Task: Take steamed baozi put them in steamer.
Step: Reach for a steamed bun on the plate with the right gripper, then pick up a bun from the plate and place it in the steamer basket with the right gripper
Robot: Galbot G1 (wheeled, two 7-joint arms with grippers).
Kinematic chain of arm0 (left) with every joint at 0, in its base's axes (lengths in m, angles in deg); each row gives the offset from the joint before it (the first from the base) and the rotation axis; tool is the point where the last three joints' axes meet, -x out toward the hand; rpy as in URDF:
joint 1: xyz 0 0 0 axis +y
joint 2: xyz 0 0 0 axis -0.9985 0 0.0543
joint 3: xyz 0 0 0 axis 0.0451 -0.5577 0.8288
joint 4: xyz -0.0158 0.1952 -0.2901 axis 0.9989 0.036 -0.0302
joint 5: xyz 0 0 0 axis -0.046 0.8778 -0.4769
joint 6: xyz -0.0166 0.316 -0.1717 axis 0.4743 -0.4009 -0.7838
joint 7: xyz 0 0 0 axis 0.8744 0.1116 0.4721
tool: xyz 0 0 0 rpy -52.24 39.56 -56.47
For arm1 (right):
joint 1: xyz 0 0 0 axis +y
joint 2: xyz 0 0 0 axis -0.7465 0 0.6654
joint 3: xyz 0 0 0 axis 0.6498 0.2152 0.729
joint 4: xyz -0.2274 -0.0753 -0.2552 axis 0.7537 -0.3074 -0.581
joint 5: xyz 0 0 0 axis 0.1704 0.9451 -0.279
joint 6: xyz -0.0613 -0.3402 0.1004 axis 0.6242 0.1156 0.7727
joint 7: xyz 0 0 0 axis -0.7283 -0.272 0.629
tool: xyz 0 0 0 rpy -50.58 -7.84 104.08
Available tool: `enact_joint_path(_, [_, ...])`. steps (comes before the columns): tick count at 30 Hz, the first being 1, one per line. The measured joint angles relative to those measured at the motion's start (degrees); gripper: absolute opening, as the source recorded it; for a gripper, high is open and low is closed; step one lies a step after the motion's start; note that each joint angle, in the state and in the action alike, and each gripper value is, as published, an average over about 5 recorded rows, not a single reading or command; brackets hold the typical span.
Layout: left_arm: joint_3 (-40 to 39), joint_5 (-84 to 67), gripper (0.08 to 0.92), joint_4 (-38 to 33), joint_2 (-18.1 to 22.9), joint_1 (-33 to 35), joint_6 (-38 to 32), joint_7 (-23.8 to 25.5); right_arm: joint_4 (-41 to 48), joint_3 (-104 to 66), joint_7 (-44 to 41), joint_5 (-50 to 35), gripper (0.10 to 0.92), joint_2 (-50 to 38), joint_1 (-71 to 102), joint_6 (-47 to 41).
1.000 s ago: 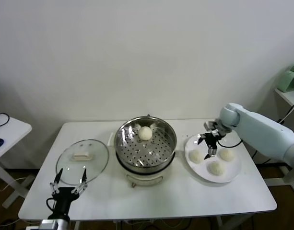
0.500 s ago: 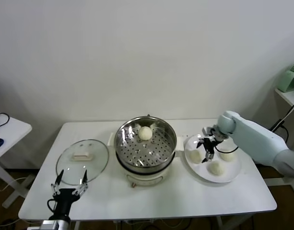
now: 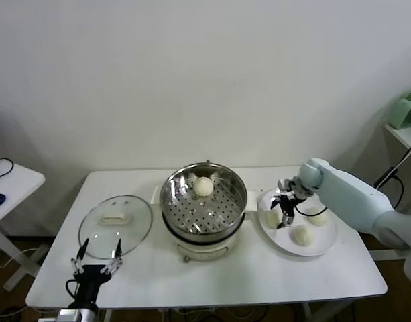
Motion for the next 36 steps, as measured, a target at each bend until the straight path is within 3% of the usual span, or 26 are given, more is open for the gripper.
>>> enact_joint_path(23, [0.09, 0.00, 0.823, -0.47, 0.04, 0.53, 0.02, -0.13, -0.89, 1.13, 0.28, -3.44, 0.670, -1.69, -3.43, -0.46])
enact_joint_path(36, [-0.79, 0.32, 0.823, -1.16, 0.28, 0.12, 0.17, -0.15, -3.40, 14.28, -0.25, -22.44, 0.679, -0.31, -23.22, -3.87])
